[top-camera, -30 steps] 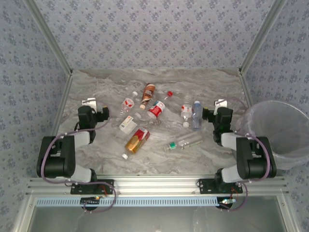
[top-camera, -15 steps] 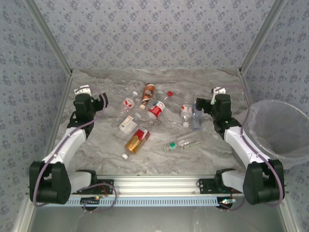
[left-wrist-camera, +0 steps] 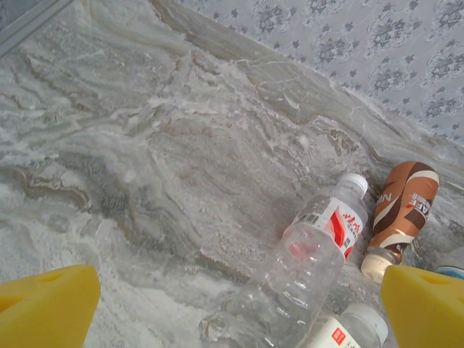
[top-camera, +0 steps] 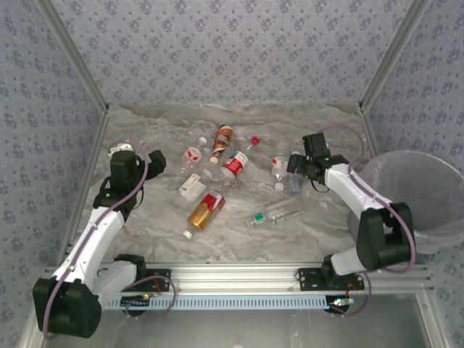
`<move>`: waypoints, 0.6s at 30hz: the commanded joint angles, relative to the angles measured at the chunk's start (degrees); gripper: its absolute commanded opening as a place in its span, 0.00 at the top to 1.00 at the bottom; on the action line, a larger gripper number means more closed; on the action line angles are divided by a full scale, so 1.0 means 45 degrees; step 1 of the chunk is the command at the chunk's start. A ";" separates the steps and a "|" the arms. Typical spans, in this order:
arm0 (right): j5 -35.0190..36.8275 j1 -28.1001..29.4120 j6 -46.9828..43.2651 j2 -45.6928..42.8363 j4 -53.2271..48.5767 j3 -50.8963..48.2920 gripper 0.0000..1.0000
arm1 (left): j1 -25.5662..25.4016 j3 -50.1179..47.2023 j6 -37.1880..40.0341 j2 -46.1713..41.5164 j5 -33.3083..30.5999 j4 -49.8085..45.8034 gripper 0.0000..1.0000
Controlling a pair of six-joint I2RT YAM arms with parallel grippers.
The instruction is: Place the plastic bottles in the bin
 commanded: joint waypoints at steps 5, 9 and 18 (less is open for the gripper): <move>-0.0898 -0.0178 -0.0634 0.1613 -0.0702 0.1220 0.12 | 0.0016 -0.0044 -0.0318 0.0122 0.0292 -0.0442 0.01; -0.0772 -0.0226 -0.0816 0.2608 -0.0875 0.1855 0.21 | 0.0016 0.0260 0.0014 0.0411 0.0818 -0.0411 0.01; -0.1635 -0.0607 -0.0703 0.4023 -0.0347 0.2255 0.30 | 0.0008 0.0582 0.0241 0.0882 0.1469 -0.0382 0.01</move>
